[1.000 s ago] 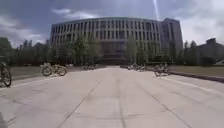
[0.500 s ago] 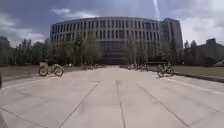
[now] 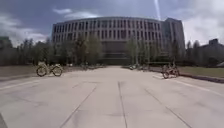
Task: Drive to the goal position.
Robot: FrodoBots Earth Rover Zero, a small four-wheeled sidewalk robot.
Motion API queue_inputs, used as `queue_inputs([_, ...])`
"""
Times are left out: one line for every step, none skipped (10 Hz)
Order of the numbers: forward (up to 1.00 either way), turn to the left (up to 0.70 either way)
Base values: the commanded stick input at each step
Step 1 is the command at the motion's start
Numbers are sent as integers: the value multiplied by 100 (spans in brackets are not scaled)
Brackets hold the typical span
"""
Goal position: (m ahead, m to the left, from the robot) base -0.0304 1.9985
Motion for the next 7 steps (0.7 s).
queue_inputs([70, 0])
queue_inputs([70, 3])
queue_inputs([70, 14])
queue_inputs([70, 14])
queue_inputs([70, 14])
queue_inputs([70, 14])
queue_inputs([70, 10])
